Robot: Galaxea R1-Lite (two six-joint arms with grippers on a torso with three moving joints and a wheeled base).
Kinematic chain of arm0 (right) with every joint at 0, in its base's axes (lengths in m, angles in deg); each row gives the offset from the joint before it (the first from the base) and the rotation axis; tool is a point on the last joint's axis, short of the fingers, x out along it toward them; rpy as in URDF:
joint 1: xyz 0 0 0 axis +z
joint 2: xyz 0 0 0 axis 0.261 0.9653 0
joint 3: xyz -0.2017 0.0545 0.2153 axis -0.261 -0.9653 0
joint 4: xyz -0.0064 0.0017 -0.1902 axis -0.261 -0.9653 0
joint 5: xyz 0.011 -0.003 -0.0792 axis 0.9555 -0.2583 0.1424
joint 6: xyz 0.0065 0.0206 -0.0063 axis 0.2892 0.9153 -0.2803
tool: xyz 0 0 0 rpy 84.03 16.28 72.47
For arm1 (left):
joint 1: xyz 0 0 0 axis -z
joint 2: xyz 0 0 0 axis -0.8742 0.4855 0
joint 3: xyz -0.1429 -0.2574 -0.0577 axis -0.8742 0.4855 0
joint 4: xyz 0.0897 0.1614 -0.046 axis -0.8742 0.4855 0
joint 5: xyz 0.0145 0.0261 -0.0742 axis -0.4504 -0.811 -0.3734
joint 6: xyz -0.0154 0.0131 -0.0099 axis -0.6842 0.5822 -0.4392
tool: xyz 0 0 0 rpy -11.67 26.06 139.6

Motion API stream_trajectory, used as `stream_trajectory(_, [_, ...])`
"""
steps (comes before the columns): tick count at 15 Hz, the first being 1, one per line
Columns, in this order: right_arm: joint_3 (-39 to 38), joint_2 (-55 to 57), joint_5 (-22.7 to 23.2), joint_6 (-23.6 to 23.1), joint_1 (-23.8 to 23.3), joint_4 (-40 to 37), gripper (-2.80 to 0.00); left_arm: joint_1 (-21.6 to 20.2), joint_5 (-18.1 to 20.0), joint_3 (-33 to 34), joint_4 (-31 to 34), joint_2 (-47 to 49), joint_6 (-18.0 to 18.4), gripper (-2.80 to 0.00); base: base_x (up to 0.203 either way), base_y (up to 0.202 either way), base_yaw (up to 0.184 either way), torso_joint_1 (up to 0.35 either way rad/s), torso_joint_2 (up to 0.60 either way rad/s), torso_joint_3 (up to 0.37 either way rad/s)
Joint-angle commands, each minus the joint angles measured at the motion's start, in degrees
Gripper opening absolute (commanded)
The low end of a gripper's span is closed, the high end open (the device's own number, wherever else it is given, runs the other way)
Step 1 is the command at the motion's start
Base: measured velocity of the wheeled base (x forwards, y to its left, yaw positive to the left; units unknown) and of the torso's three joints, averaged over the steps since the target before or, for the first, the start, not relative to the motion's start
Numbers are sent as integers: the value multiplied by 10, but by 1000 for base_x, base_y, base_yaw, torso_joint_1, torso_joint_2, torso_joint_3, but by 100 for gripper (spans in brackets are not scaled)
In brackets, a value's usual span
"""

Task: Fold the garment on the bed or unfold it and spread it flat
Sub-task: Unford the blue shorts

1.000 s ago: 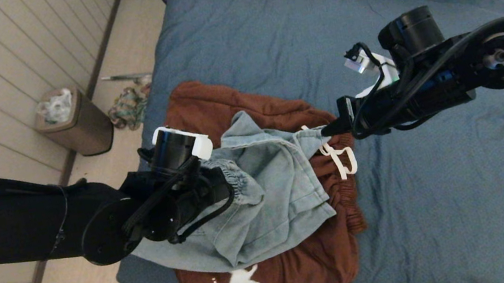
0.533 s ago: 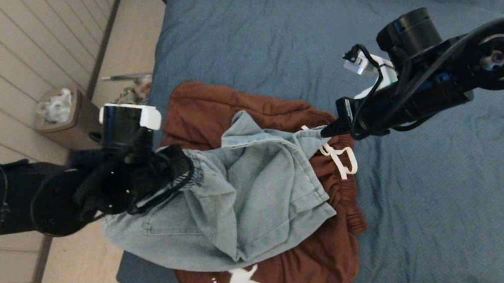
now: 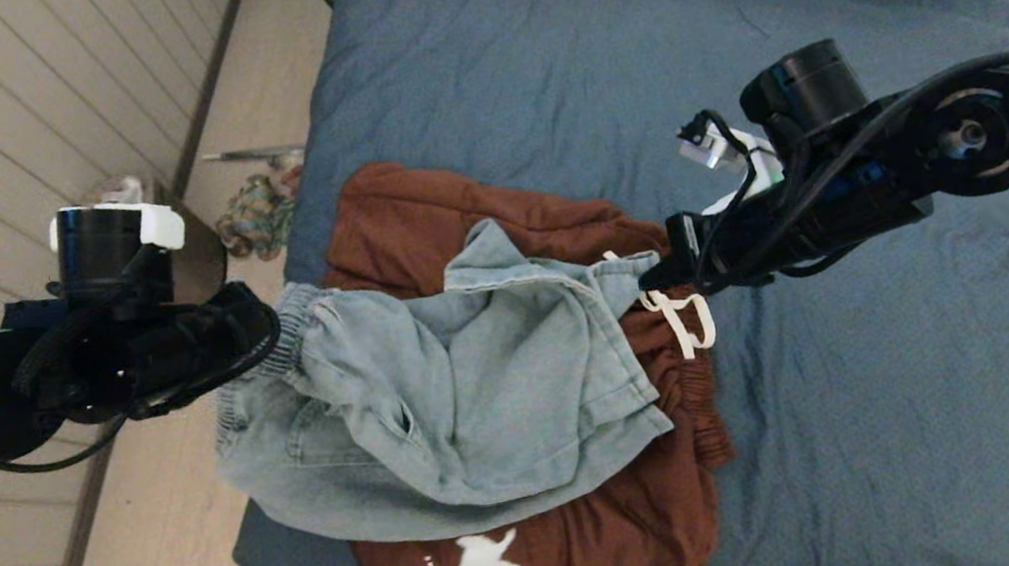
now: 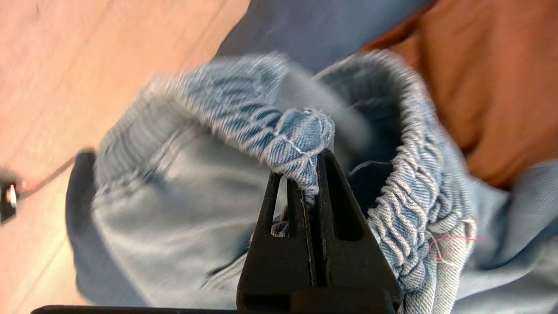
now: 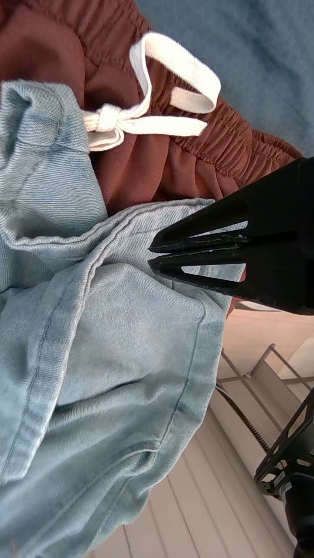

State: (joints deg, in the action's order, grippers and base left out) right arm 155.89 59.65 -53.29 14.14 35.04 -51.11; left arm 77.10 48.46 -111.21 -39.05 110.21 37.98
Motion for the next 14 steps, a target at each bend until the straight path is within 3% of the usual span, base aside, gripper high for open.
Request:
stream_trajectory(1, [-2, 13, 2, 2, 6, -1, -280, -10, 8, 21, -3, -7, -8, -280, 0, 0, 0, 0, 0, 0])
stream_trajectory(8, [-65, 13, -5, -5, 62, -1, -280, -31, 13, 25, -3, 2, -8, -280, 0, 0, 0, 0, 0, 0])
stream_trajectory(9, [-78, 14, -5, -14, 73, -1, 0, -31, 13, 25, -3, 0, -8, -280, 0, 0, 0, 0, 0, 0])
stream_trajectory(14, [-93, 30, -5, -22, 102, -1, 0, -30, 14, 31, -2, -1, -8, -280, 0, 0, 0, 0, 0, 0])
